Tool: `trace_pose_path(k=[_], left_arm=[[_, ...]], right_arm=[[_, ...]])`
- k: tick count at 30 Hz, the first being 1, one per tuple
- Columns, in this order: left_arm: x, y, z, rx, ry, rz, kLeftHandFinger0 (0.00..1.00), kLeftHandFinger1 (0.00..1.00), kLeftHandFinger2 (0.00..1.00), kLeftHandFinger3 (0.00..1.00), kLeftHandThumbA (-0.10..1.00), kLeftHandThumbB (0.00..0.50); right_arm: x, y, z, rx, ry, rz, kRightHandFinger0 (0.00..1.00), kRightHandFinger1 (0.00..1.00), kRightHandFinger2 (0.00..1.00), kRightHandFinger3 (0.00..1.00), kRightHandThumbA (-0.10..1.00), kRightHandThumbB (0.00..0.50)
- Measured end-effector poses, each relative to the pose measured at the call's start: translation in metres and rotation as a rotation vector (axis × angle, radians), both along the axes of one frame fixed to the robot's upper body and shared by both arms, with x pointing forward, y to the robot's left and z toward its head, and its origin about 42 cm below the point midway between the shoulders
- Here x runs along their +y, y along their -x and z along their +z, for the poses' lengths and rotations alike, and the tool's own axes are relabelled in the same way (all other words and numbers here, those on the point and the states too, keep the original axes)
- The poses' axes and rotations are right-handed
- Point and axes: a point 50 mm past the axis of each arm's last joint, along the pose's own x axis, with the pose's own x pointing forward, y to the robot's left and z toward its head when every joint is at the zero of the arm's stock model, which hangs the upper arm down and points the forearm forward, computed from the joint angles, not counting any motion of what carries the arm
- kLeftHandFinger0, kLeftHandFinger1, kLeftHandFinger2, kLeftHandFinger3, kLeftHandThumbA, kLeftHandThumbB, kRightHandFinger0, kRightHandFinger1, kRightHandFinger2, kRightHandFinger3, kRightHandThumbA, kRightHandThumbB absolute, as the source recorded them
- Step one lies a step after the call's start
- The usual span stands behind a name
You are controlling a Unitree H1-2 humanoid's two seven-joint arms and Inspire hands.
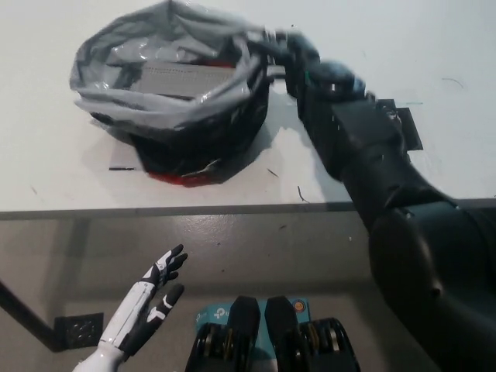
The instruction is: Use the right hand to pick up a small rectangular container and put it into a plastic bag and lift the bag
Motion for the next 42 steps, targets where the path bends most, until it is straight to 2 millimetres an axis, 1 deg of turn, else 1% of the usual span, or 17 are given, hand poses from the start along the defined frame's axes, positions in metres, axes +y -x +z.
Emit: trace_pose_path(k=[2,4,5,6,9,11,16,17,18,22,25,26,27,28,31,38,42], left_arm=[[0.000,0.001,-0.001,0.003,0.001,0.001,1.00,1.00,1.00,1.00,0.97,0.500],[0.000,0.002,-0.001,0.005,0.001,0.001,1.00,1.00,1.00,1.00,0.99,0.500],[0.000,0.002,-0.001,0.004,0.001,0.002,1.00,1.00,1.00,1.00,0.98,0.500],[0.000,0.002,-0.001,0.004,0.001,0.002,1.00,1.00,1.00,1.00,0.96,0.500],[-0.001,0.002,-0.001,0.003,-0.002,0.002,1.00,1.00,1.00,1.00,0.94,0.500],[-0.001,0.002,-0.002,0.004,0.000,0.002,1.00,1.00,1.00,1.00,0.94,0.500],[-0.005,0.002,-0.004,0.007,0.015,0.003,1.00,1.00,1.00,1.00,0.93,0.500],[-0.005,0.002,-0.004,0.007,0.015,0.003,1.00,1.00,1.00,1.00,0.94,0.500],[-0.005,0.003,-0.004,0.008,0.016,0.003,1.00,1.00,1.00,1.00,0.94,0.500],[-0.005,0.005,-0.006,0.014,0.015,0.005,1.00,1.00,1.00,1.00,0.91,0.500],[-0.005,0.005,-0.006,0.015,0.015,0.005,1.00,1.00,1.00,1.00,0.88,0.500],[-0.005,0.005,-0.006,0.015,0.016,0.005,1.00,1.00,1.00,1.00,0.88,0.500],[-0.005,0.005,-0.006,0.015,0.017,0.005,1.00,1.00,1.00,1.00,0.88,0.500],[-0.005,0.005,-0.006,0.015,0.018,0.005,1.00,1.00,1.00,1.00,0.88,0.500],[-0.006,0.005,-0.006,0.015,0.021,0.006,1.00,1.00,1.00,1.00,0.89,0.500],[-0.006,0.005,-0.006,0.015,0.020,0.005,1.00,1.00,1.00,1.00,0.87,0.500],[-0.006,0.006,-0.006,0.015,0.021,0.006,1.00,1.00,1.00,1.00,0.87,0.500]], right_arm=[[0.005,0.000,0.017,-0.021,-0.023,0.012,0.00,0.07,0.52,0.26,0.32,0.181],[0.012,0.000,0.036,-0.040,-0.059,0.029,0.00,0.10,0.51,0.23,0.36,0.183],[0.018,0.001,0.048,-0.050,-0.076,0.041,0.00,0.12,0.52,0.19,0.35,0.159],[0.018,0.001,0.048,-0.050,-0.076,0.041,0.00,0.13,0.54,0.22,0.35,0.144],[0.030,0.003,0.079,-0.079,-0.111,0.070,0.00,0.22,0.65,0.33,0.31,0.148],[0.037,0.006,0.097,-0.097,-0.136,0.087,0.00,0.22,0.66,0.33,0.31,0.166],[0.051,0.015,0.150,-0.144,-0.202,0.137,0.00,0.23,0.68,0.40,0.35,0.148],[0.051,0.015,0.150,-0.144,-0.202,0.137,0.00,0.20,0.65,0.34,0.35,0.151],[0.054,0.019,0.164,-0.162,-0.210,0.149,0.00,0.20,0.65,0.33,0.35,0.144],[0.062,0.027,0.193,-0.195,-0.218,0.179,0.00,0.22,0.66,0.40,0.38,0.134],[0.065,0.031,0.204,-0.208,-0.218,0.190,0.00,0.20,0.62,0.48,0.29,0.149],[0.066,0.033,0.210,-0.215,-0.225,0.197,0.00,0.20,0.62,0.48,0.29,0.149],[0.066,0.033,0.212,-0.216,-0.228,0.200,0.00,0.20,0.63,0.55,0.31,0.148],[0.066,0.034,0.214,-0.216,-0.233,0.202,0.00,0.21,0.64,0.57,0.32,0.137],[0.065,0.035,0.218,-0.216,-0.257,0.209,0.00,0.20,0.64,0.59,0.35,0.115],[0.054,0.032,0.224,-0.230,-0.261,0.193,0.00,0.21,0.65,0.66,0.30,0.135],[0.048,0.029,0.217,-0.219,-0.271,0.183,0.00,0.20,0.65,0.67,0.29,0.127]])
